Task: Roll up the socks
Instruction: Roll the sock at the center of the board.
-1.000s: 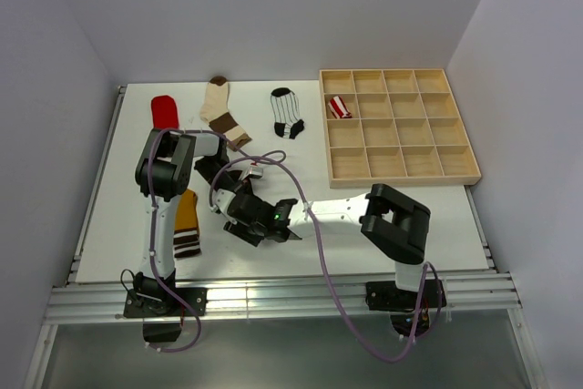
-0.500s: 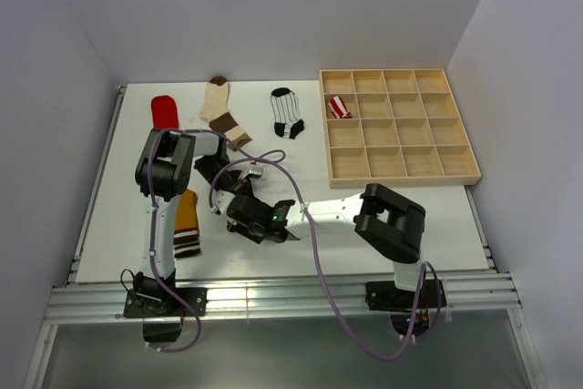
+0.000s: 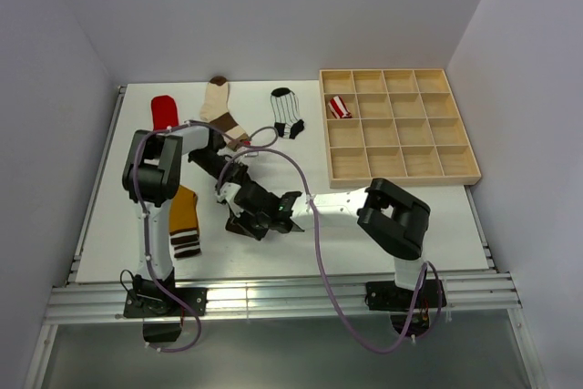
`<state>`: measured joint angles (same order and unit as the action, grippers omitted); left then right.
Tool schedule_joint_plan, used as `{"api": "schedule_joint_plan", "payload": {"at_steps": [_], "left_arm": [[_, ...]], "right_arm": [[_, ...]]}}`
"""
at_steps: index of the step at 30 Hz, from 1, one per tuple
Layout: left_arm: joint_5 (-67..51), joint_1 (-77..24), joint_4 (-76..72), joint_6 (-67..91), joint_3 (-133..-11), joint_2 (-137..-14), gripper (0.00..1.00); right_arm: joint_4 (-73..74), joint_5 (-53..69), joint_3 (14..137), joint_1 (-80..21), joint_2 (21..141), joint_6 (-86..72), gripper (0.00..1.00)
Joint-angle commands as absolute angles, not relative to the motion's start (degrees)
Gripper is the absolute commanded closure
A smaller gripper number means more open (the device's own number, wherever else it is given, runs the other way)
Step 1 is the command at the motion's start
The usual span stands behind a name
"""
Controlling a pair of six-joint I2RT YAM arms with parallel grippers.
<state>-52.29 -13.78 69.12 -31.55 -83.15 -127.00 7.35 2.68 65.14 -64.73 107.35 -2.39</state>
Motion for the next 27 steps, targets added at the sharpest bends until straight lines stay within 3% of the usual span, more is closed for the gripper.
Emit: {"api": "schedule_joint_plan", "payload": {"at_steps": [1,10,17,27], "left_arm": [[-54.4,-12.5,60.1,-27.2,-83.3,-121.5,0.68],[-49.0,-9.7,46.9,-17.6,-78.9,-113.9,0.70],[-46.0,-1.9,38.4,-9.0,-79.2,-107.2,0.71],[-42.5,4.6,34.5,-16.9,-74.5,-94.5,0.64]], "right_arm": [[9.3,8.6,63.5,-65.1,107.8,-4.6,1.00],[12.6,12.1,66.5,-63.0,109.4,-6.2,1.00],[17.2,16.2,71.5,-60.6,110.7,-7.3,1.00],[27.3,26.0,81.7,-55.6,117.5,-6.9,1.00]]}}
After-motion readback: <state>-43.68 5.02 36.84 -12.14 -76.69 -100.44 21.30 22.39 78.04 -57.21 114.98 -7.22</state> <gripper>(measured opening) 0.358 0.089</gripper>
